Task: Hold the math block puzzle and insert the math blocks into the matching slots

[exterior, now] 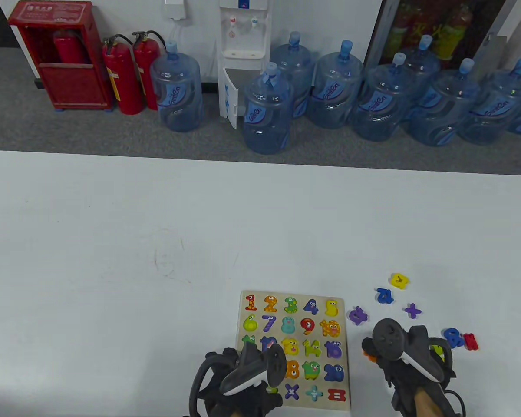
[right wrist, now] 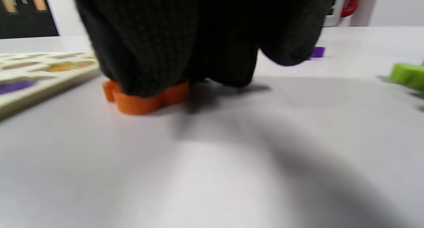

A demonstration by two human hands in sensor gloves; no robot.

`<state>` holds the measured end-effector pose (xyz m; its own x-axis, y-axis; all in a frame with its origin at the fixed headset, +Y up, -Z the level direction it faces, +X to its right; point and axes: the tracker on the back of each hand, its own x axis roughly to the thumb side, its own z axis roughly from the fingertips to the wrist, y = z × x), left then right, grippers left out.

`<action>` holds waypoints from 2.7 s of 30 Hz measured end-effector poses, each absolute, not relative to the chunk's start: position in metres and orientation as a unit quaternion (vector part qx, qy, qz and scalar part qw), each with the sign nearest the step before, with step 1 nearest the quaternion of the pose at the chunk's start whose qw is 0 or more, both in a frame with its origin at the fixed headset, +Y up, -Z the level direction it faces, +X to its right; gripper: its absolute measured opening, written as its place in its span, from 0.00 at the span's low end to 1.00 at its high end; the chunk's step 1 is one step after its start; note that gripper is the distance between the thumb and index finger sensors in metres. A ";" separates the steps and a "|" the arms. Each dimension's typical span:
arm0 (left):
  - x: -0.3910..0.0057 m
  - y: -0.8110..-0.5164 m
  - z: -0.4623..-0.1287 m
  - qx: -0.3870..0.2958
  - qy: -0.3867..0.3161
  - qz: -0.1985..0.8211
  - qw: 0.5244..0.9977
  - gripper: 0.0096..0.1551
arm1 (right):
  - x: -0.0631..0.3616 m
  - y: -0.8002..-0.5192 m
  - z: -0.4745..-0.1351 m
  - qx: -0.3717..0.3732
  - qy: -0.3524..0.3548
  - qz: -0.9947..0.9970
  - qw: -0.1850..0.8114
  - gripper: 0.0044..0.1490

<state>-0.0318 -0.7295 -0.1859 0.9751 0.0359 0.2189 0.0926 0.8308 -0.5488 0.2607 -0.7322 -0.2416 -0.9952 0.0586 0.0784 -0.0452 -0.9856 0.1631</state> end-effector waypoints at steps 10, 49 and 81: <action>-0.045 -0.739 -0.203 -0.274 -0.060 -0.093 0.955 0.53 | 0.240 -0.743 -0.239 0.013 0.072 0.992 -0.098 0.47; -0.036 -0.743 -0.196 -0.181 -0.030 -0.093 0.979 0.54 | 0.250 -0.745 -0.237 0.039 0.093 0.995 -0.012 0.51; -0.104 -0.745 -0.210 -0.194 -0.019 0.066 0.979 0.55 | 0.144 -0.703 -0.228 0.190 0.008 0.978 0.081 0.42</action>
<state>-0.1043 -0.7445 -0.2097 0.9905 0.1369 0.0115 -0.1221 0.9157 -0.3828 0.1441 -0.7032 -0.2284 -0.9144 0.1608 0.3714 -0.1546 -0.9869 0.0466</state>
